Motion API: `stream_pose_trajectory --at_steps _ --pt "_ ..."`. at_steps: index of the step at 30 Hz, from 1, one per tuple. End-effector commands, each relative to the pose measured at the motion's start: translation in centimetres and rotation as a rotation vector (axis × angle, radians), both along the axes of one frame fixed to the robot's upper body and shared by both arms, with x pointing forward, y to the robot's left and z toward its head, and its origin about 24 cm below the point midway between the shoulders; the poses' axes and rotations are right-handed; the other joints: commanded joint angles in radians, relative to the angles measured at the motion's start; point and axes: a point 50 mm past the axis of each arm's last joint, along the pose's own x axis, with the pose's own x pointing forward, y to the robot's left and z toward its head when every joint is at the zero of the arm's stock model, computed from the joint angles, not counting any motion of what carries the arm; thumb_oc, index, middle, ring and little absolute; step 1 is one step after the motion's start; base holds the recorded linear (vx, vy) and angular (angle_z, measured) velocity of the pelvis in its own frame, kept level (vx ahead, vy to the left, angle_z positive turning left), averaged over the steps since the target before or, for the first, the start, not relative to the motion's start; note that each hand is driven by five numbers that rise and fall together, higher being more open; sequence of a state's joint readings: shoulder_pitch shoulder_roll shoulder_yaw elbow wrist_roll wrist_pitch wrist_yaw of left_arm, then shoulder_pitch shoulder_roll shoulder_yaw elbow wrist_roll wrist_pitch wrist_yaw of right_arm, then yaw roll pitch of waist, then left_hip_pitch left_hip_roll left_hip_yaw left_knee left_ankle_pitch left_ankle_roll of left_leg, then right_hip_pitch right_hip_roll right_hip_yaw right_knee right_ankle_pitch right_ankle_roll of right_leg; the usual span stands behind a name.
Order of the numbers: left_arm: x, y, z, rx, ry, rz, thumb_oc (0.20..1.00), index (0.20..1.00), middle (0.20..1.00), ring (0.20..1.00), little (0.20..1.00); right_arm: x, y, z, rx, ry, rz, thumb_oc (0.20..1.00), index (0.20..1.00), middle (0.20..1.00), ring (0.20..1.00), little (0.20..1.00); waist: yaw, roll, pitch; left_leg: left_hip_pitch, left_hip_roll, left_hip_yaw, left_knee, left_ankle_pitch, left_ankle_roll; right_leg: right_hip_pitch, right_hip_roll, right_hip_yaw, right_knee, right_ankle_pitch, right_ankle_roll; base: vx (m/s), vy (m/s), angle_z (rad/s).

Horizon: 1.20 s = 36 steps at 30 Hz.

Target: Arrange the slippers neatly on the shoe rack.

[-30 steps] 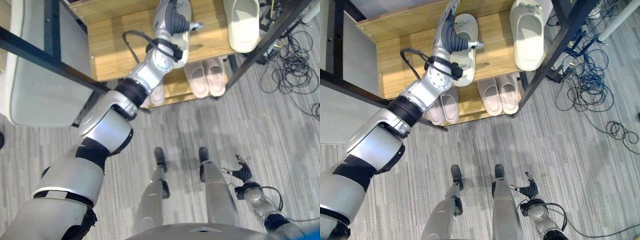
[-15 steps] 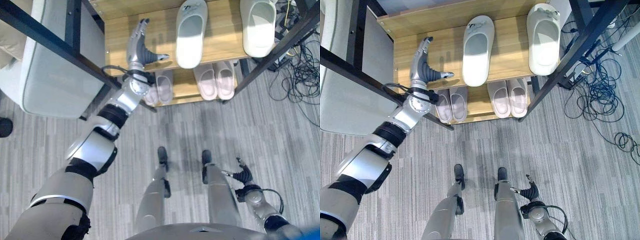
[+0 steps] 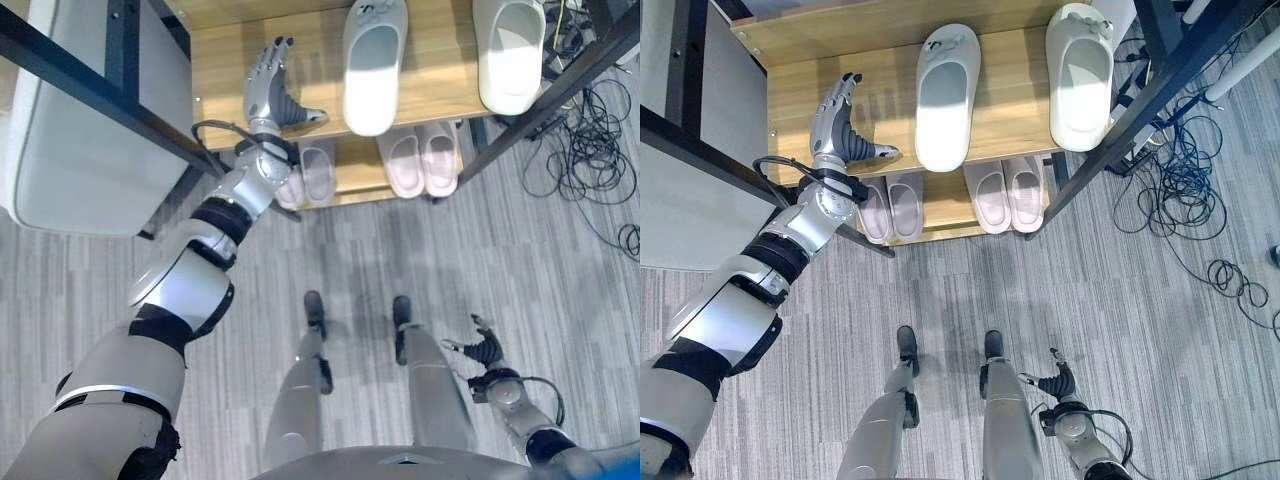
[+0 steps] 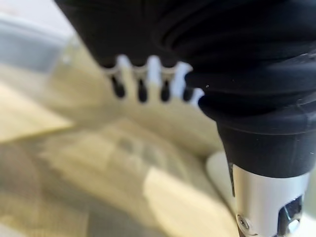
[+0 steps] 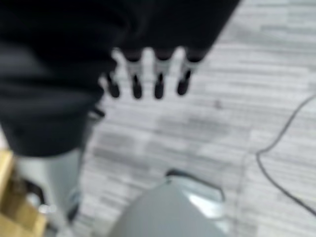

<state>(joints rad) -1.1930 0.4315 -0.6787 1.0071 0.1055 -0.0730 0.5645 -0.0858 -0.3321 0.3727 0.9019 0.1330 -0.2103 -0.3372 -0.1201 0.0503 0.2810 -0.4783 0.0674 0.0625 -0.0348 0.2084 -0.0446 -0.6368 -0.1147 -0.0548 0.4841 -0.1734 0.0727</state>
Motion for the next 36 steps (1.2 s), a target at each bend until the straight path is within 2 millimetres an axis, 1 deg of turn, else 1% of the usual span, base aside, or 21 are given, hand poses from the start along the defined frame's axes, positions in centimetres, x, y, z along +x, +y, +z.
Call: stream_pose_trajectory --at_steps 1,5,6,7,10,16,21,27,28,30,36 --pt "0.3 -0.4 7.3 -0.026 -0.156 0.015 1.0 1.0 1.0 1.0 1.0 2.4 0.4 1.3 0.007 -0.084 -0.01 1.0 1.0 1.0 1.0 1.0 0.007 -0.039 0.093 0.103 -0.02 -0.03 -0.052 -0.129 -0.025 0.266 -0.06 -0.015 -0.544 0.289 0.119 0.02 0.011 -0.07" --pt "0.3 -2.0 7.6 -0.027 -0.154 -0.018 1.0 1.0 1.0 1.0 1.0 2.9 0.3 1.6 0.001 -0.094 -0.008 1.0 1.0 1.0 1.0 1.0 0.003 -0.036 0.096 0.098 -0.02 -0.029 -0.052 -0.127 -0.026 0.257 -0.061 -0.015 -0.54 0.288 0.119 0.0 0.0 0.0" --pt "0.3 -2.0 7.6 -0.027 -0.155 -0.018 1.0 1.0 1.0 1.0 1.0 3.0 0.3 1.7 0.001 -0.094 -0.008 1.0 1.0 1.0 1.0 1.0 0.003 -0.036 0.096 0.097 -0.02 -0.029 -0.052 -0.126 -0.026 0.257 -0.061 -0.015 -0.54 0.288 0.119 0.0 0.0 0.0" --pt "0.3 -2.7 7.9 -0.026 -0.155 -0.036 1.0 1.0 1.0 1.0 1.0 3.1 0.3 1.7 0.0 -0.095 -0.009 1.0 1.0 1.0 1.0 1.0 0.0 -0.035 0.097 0.097 -0.019 -0.028 -0.052 -0.126 -0.026 0.253 -0.061 -0.012 -0.539 0.288 0.119 0.0 0.0 0.0" --pt "0.2 -3.8 8.0 -0.043 -0.148 -0.082 1.0 1.0 1.0 1.0 1.0 3.3 0.2 1.7 -0.004 -0.092 -0.006 1.0 1.0 1.0 1.0 1.0 -0.005 -0.033 0.099 0.095 -0.017 -0.026 -0.052 -0.125 -0.026 0.248 -0.06 -0.012 -0.538 0.288 0.119 0.0 0.0 0.0" --pt "-0.1 -5.6 8.8 -0.09 -0.131 -0.191 1.0 1.0 1.0 1.0 1.0 3.8 0.1 1.8 -0.018 -0.08 -0.006 1.0 1.0 1.0 1.0 1.0 -0.01 -0.019 0.102 0.089 -0.019 -0.018 -0.052 -0.126 -0.026 0.235 -0.061 -0.004 -0.535 0.29 0.12 0.0 0.0 0.0" --pt "-0.3 -6.1 9.7 -0.128 -0.134 -0.235 1.0 1.0 1.0 1.0 1.0 4.2 0.3 1.9 -0.024 -0.076 -0.002 1.0 1.0 1.0 1.0 1.0 -0.013 -0.01 0.104 0.078 -0.022 -0.015 -0.052 -0.124 -0.026 0.222 -0.062 0.0 -0.536 0.293 0.121 0.0 0.0 -0.01" --pt "-0.7 -6.7 10.5 -0.139 -0.151 -0.29 1.0 1.0 1.0 1.0 1.0 4.2 0.1 1.8 -0.036 -0.068 -0.001 1.0 1.0 1.0 1.0 1.0 -0.017 -0.005 0.106 0.064 -0.024 -0.009 -0.052 -0.121 -0.028 0.206 -0.062 0.002 -0.539 0.298 0.122 0.0 0.0 -0.01" --pt "-0.9 -7.0 11.0 -0.13 -0.168 -0.313 1.0 1.0 1.0 1.0 1.0 4.1 0.0 1.8 -0.042 -0.065 -0.002 1.0 1.0 1.0 1.0 1.0 -0.017 -0.003 0.108 0.058 -0.023 -0.007 -0.052 -0.119 -0.028 0.2 -0.062 0.003 -0.539 0.299 0.122 0.02 0.006 -0.03" --pt "-1.1 -7.3 11.2 -0.118 -0.173 -0.324 1.0 1.0 1.0 1.0 1.0 4.1 -0.1 1.8 -0.044 -0.064 -0.004 1.0 1.0 1.0 1.0 1.0 -0.019 -0.001 0.111 0.054 -0.024 -0.006 -0.052 -0.119 -0.028 0.195 -0.062 0.004 -0.537 0.301 0.122 0.01 -0.005 -0.05" --pt "-1.8 -8.9 12.3 -0.069 -0.209 -0.386 1.0 1.0 1.0 1.0 1.0 4.3 -0.4 2.0 -0.067 -0.064 -0.001 1.0 1.0 1.0 1.0 1.0 -0.025 0.004 0.121 0.043 -0.024 -0.005 -0.052 -0.118 -0.028 0.18 -0.06 0.007 -0.535 0.303 0.122 0.0 -0.004 -0.03"
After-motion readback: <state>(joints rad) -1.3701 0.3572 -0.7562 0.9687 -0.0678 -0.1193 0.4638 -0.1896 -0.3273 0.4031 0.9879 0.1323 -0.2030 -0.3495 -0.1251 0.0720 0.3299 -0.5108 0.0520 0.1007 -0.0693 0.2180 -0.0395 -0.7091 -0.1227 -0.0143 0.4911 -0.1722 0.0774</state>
